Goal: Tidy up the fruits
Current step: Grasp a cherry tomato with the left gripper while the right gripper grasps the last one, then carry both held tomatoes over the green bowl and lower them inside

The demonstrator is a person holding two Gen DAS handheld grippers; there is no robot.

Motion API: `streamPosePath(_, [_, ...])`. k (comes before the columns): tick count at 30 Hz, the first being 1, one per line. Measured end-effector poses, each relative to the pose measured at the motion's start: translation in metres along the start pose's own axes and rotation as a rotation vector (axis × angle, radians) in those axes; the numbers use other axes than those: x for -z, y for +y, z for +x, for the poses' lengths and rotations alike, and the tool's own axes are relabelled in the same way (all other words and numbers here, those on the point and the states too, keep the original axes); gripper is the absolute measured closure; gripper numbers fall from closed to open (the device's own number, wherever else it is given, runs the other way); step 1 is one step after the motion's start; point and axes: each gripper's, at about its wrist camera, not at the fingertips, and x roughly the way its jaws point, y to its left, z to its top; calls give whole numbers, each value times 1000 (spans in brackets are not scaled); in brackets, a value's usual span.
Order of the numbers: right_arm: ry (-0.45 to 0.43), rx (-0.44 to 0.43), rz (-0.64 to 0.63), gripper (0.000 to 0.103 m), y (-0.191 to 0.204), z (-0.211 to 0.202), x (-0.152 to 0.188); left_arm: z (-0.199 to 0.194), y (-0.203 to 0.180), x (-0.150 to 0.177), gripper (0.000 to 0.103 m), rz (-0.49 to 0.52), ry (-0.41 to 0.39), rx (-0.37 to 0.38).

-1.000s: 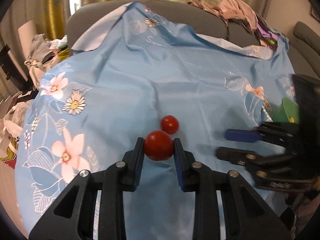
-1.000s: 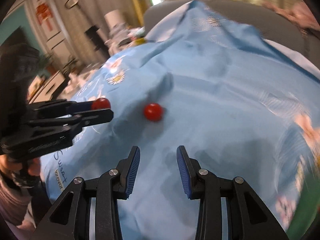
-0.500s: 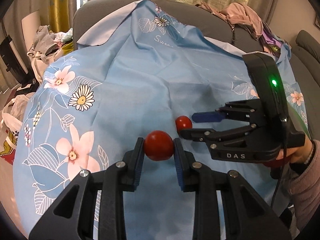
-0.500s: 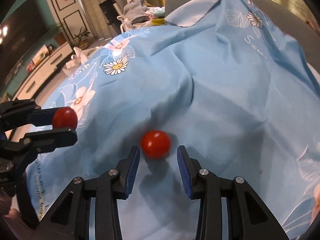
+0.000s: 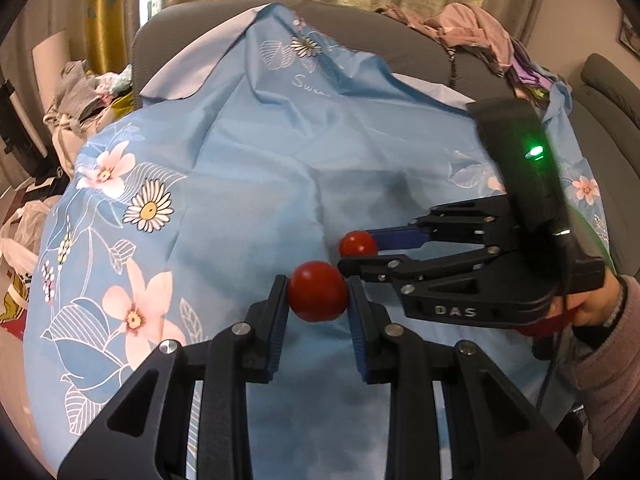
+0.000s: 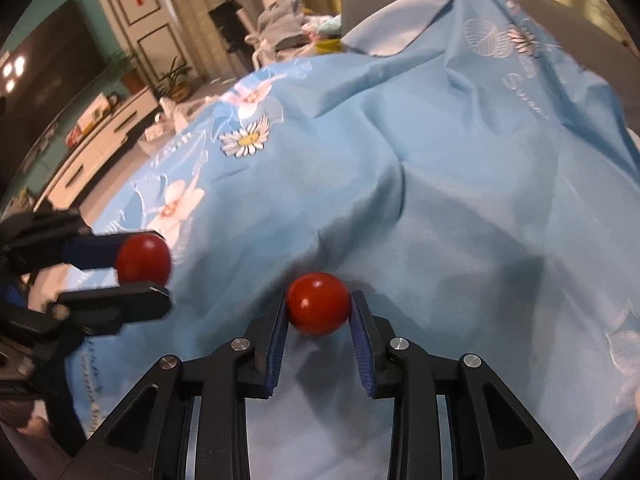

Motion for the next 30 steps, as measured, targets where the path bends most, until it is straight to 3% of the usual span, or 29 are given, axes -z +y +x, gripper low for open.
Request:
streamPosePath(7, [-104,44,106,70,1,-61,22,-16,-27,0,75,52,-11,17])
streamPosePath(17, [-299,103,291,70,-4,-150,96,-28,-85,4,75,148,-9,64])
streamPosePath(30, [-445,238,435,71,-19,-228,168,-28,-182,-1,75,321,-8,172])
